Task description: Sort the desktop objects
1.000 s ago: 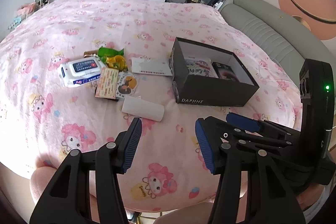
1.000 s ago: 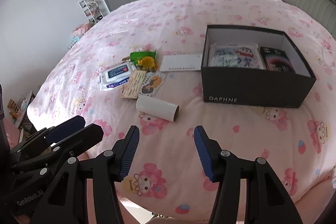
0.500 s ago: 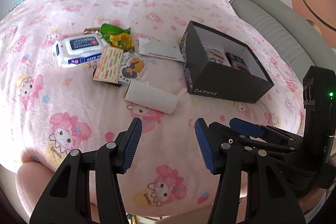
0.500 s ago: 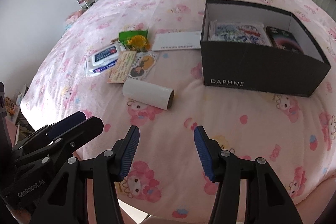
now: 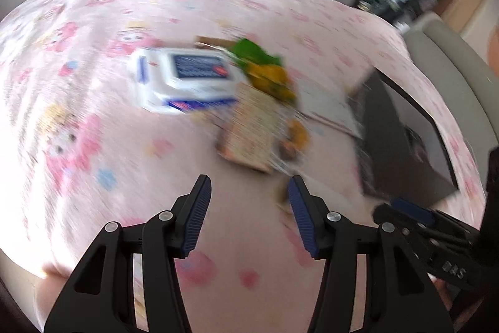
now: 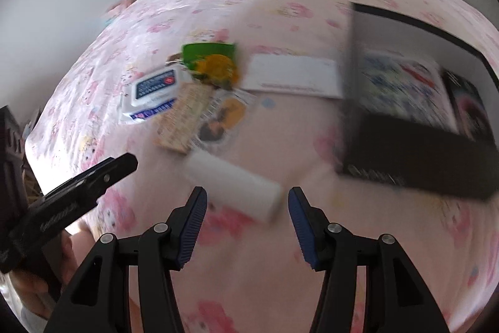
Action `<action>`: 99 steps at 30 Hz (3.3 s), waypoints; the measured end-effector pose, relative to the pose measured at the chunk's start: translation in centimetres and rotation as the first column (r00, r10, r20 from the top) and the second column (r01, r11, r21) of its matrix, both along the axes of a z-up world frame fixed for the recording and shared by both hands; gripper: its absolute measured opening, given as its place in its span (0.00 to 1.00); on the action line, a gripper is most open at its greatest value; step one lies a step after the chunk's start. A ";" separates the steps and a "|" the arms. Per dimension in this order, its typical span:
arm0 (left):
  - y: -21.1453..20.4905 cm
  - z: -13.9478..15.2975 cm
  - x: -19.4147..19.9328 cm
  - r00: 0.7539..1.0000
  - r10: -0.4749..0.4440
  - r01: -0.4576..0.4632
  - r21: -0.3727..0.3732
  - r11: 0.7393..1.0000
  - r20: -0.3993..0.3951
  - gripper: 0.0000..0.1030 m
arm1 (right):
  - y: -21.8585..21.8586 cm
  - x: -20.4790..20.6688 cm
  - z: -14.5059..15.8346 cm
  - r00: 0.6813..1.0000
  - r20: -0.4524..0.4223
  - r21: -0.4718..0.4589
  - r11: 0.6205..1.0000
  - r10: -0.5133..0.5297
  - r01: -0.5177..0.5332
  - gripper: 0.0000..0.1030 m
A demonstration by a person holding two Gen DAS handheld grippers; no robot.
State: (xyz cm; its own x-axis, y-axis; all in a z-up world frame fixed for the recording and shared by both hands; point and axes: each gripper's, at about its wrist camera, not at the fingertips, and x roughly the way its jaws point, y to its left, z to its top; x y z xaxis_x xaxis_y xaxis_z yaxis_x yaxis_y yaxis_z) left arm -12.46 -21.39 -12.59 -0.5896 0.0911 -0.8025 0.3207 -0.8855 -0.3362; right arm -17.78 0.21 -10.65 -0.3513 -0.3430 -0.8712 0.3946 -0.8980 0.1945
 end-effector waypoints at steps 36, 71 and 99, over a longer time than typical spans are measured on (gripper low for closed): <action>-11.0 -3.5 6.0 0.978 0.207 -0.204 0.223 0.953 0.010 0.07 | -12.6 -1.9 -1.8 0.983 0.018 0.006 0.983 0.183 -0.183 0.49; -17.7 -5.1 5.5 0.940 0.342 -0.335 0.204 0.920 0.002 0.38 | -19.4 -1.1 -5.8 0.919 0.182 -0.114 0.936 0.349 -0.333 0.49; 5.1 -3.7 9.2 0.964 -0.248 0.223 0.222 0.949 0.094 0.31 | 2.1 10.0 -2.1 0.969 0.190 -0.127 0.982 0.159 -0.137 0.48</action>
